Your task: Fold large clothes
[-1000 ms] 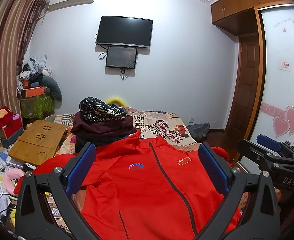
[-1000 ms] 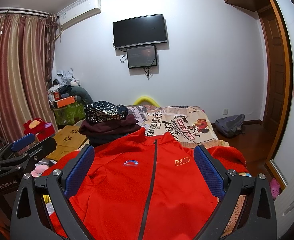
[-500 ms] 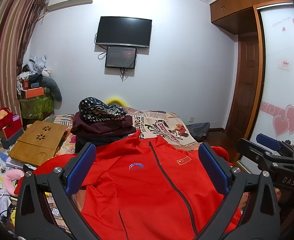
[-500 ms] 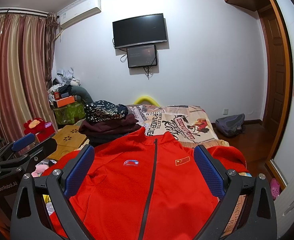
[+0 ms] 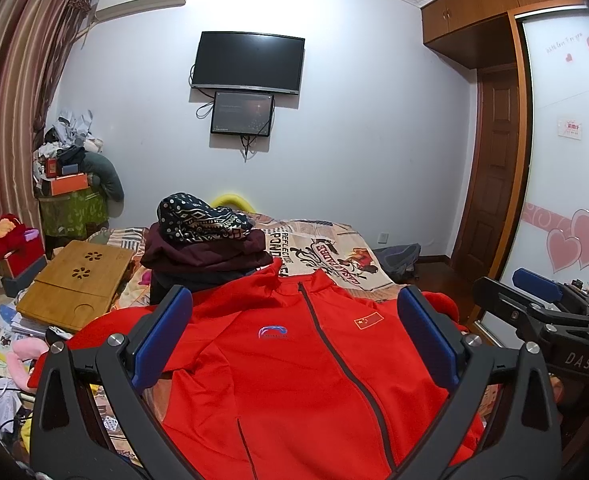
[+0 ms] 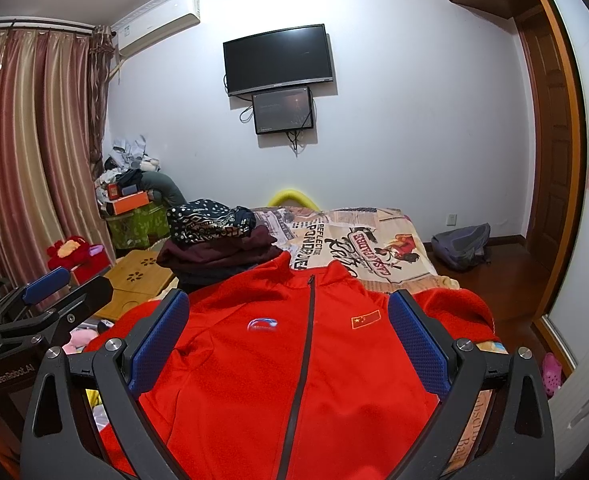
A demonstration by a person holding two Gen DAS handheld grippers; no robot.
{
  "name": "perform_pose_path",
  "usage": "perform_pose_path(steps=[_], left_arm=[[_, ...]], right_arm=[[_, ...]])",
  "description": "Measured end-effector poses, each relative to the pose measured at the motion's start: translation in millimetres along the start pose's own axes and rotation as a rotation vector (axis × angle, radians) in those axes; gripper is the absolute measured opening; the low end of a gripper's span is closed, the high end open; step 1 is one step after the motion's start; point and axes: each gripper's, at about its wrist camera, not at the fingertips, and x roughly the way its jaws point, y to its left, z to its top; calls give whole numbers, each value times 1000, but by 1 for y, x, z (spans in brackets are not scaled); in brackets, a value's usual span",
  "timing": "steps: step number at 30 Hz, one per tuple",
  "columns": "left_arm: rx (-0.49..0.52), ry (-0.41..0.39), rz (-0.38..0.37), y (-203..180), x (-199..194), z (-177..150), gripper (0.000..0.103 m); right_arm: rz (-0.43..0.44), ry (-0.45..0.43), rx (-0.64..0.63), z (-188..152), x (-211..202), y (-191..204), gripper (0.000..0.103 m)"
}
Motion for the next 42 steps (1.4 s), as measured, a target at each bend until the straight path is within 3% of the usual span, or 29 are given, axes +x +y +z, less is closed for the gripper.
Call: perform_pose_path(steps=[13, 23, 32, 36, 42], left_arm=[[-10, 16, 6, 5, 10, -1, 103], [-30, 28, 75, 39, 22, 5, 103], [-103, 76, 298, 131, 48, 10, 103], [-197, 117, 377, 189, 68, 0, 103], [-396, 295, 367, 269, 109, -46, 103]], right_arm=[[-6, 26, 9, 1, 10, -4, 99], [-21, 67, 11, 3, 29, -12, 99], [-63, 130, 19, 3, 56, -23, 99], [-91, 162, 17, 5, 72, -28, 99], [-121, 222, 24, 1, 91, -36, 99]])
